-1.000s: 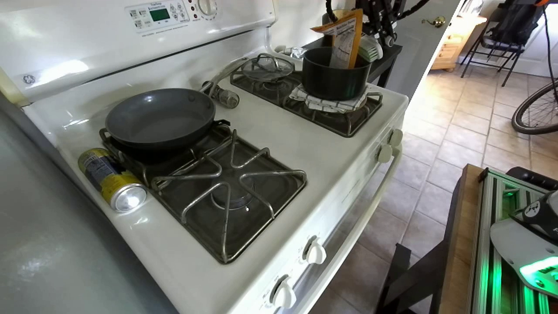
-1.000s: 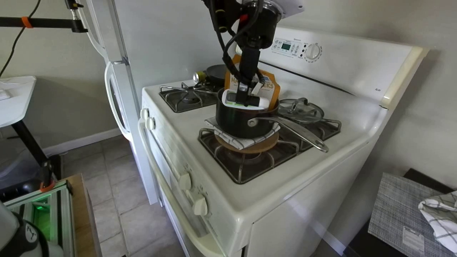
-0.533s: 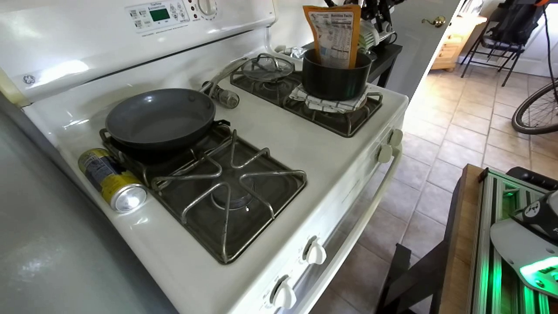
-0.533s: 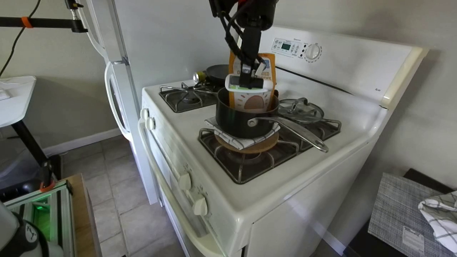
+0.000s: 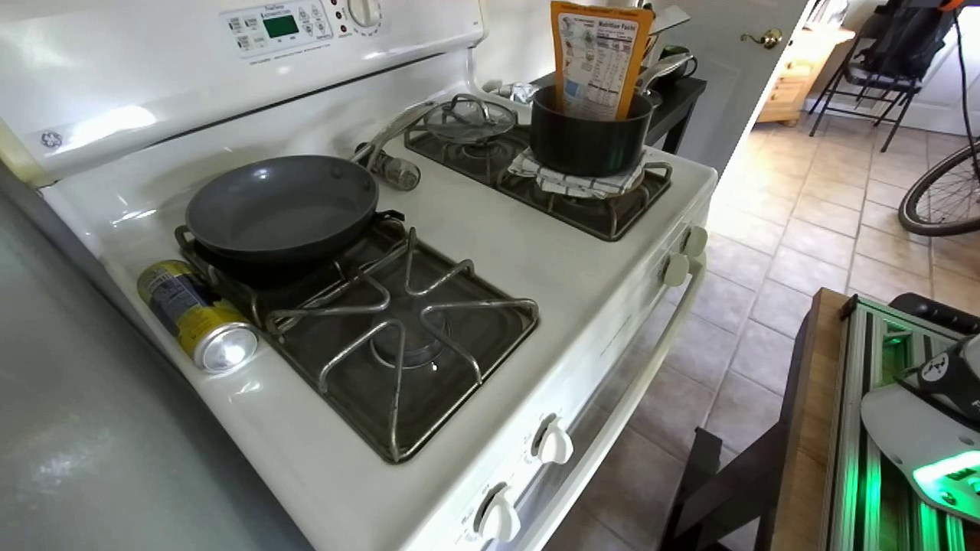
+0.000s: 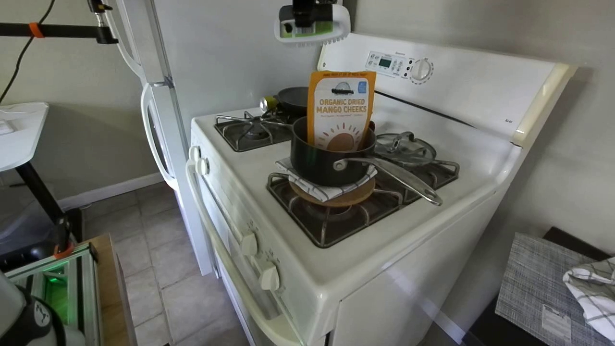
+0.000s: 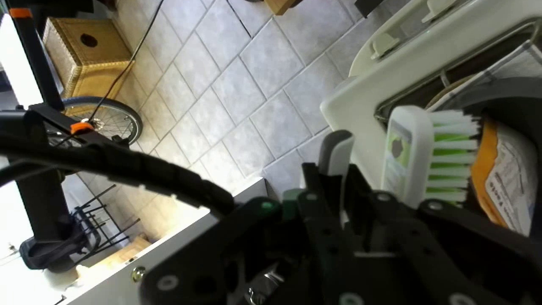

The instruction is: Put the white brush inside the pot

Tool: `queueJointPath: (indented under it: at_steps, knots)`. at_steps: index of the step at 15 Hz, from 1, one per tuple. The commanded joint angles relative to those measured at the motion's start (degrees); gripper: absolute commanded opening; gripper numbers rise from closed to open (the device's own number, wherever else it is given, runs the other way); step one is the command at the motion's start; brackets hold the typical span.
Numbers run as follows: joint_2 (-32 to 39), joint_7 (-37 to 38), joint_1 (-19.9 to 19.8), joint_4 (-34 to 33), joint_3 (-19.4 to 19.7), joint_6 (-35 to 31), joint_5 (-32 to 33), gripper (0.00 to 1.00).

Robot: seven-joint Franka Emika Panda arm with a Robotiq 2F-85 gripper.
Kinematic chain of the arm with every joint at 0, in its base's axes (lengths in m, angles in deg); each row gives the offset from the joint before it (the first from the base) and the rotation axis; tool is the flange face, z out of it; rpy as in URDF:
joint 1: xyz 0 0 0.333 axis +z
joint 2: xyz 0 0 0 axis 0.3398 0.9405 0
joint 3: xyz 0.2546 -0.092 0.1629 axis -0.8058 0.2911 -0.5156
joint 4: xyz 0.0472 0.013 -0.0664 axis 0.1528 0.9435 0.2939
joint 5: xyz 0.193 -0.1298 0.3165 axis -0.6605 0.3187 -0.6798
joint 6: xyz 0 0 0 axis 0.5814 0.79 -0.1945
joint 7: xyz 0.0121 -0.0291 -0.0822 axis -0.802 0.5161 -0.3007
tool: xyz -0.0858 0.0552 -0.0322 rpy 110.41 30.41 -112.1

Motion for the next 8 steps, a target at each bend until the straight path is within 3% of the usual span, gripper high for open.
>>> queueJointPath:
  at_steps: [1, 4, 8]
  knots:
    - [0.8, -3.2, -0.1, -0.1, -0.4, -5.8, 3.0, 0.03]
    - [4.0, -9.3, 0.4, -2.9, -0.9, -9.5, 4.6, 0.03]
    - [10.5, -17.1, 2.5, -7.4, -2.1, -7.4, 6.0, 0.03]
